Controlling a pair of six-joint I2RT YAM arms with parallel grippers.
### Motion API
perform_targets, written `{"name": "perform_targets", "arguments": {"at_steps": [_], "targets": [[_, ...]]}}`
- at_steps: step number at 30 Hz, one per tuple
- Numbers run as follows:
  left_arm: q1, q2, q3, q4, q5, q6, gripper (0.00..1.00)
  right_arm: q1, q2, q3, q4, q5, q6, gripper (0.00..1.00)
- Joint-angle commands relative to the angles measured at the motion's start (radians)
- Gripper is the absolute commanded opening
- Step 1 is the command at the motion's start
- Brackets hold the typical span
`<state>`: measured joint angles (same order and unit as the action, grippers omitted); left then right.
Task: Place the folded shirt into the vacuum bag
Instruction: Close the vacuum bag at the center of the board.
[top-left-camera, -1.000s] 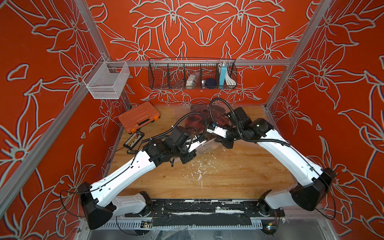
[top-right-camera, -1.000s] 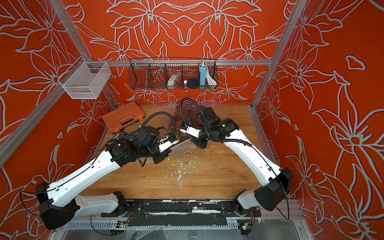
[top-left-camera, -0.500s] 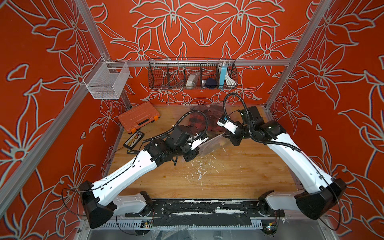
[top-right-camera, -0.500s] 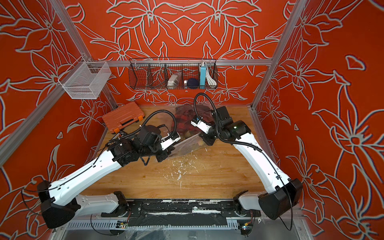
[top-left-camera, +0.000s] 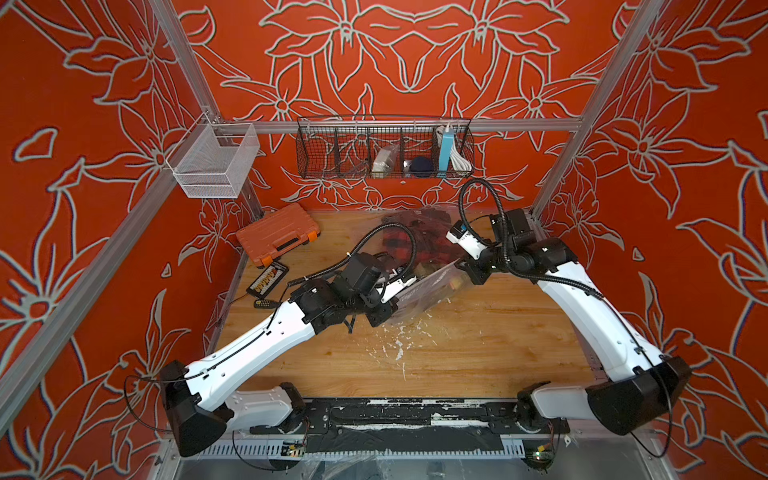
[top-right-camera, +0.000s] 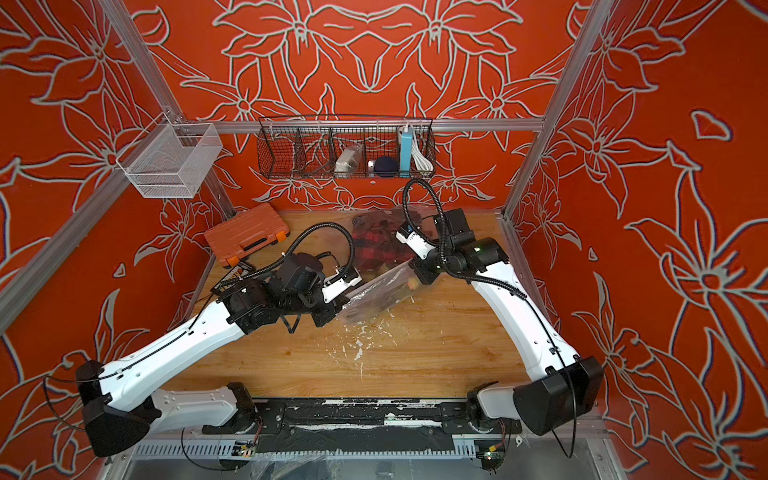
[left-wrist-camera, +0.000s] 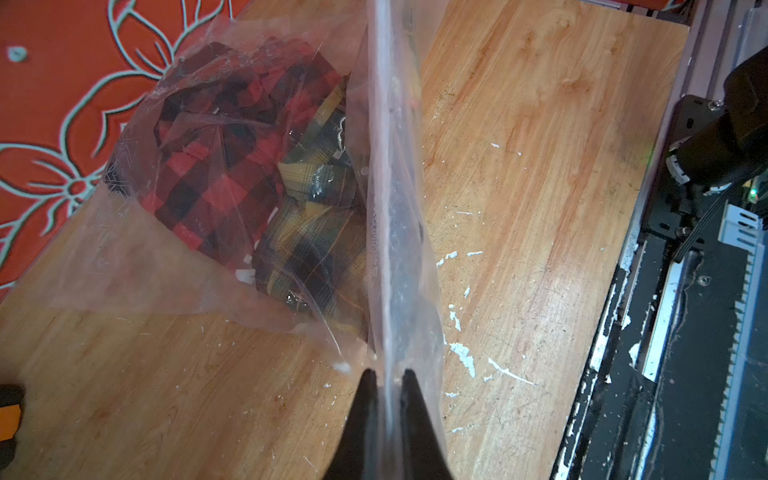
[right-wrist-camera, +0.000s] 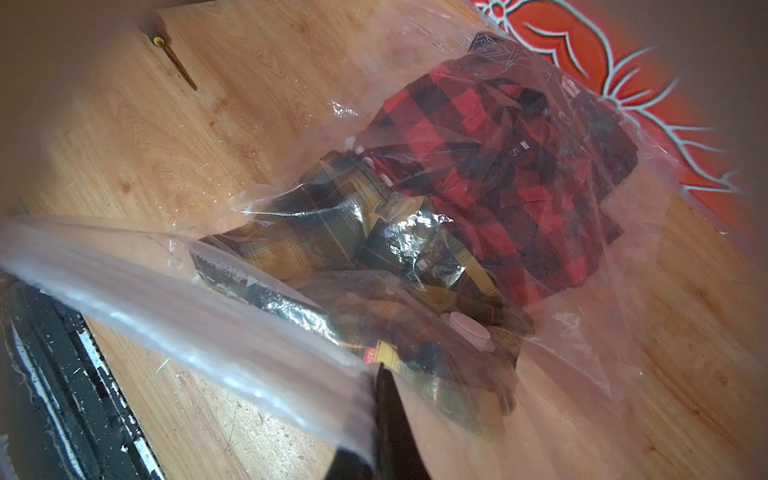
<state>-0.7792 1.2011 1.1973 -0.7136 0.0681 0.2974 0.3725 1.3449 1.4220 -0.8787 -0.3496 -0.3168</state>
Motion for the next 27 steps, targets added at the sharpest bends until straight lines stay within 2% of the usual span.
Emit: {"name": "perform_targets", "arguments": {"at_steps": [1,6,10,12,13,14,16,18,21,23,27], "targets": [[0.010,-0.052,-0.068,-0.403,-0.062,-0.003,0.00,-0.123,-0.009,0.039,0.138,0.336,0.054,0.00],[0.011,-0.067,-0.093,-0.395,-0.089,0.007,0.00,-0.150,-0.028,0.005,0.158,0.330,0.061,0.00],[0.011,-0.060,-0.082,-0.368,-0.076,0.011,0.00,-0.129,-0.033,0.013,0.124,0.138,0.069,0.01],[0.011,-0.057,-0.074,-0.339,-0.066,0.009,0.00,-0.087,-0.049,0.007,0.093,0.045,0.090,0.34],[0.010,-0.058,-0.073,-0.325,-0.061,0.007,0.00,-0.074,-0.066,0.001,0.086,0.003,0.097,0.45],[0.010,-0.060,-0.071,-0.314,-0.053,0.004,0.00,-0.070,-0.089,-0.008,0.083,-0.047,0.114,0.54],[0.010,-0.064,-0.064,-0.308,-0.020,-0.002,0.00,-0.070,-0.133,-0.011,0.080,-0.117,0.153,0.59],[0.009,-0.075,-0.058,-0.306,0.023,-0.016,0.03,-0.070,-0.171,0.000,0.083,-0.124,0.208,0.61],[0.007,-0.088,-0.045,-0.316,0.099,-0.042,0.24,-0.070,-0.165,0.010,0.053,-0.043,0.293,0.61],[0.004,-0.097,-0.036,-0.312,0.135,-0.063,0.29,-0.070,-0.130,0.005,0.014,0.077,0.366,0.54],[0.002,-0.110,-0.042,-0.241,0.162,-0.122,0.37,-0.057,-0.067,-0.097,-0.033,0.159,0.565,0.38]]}}
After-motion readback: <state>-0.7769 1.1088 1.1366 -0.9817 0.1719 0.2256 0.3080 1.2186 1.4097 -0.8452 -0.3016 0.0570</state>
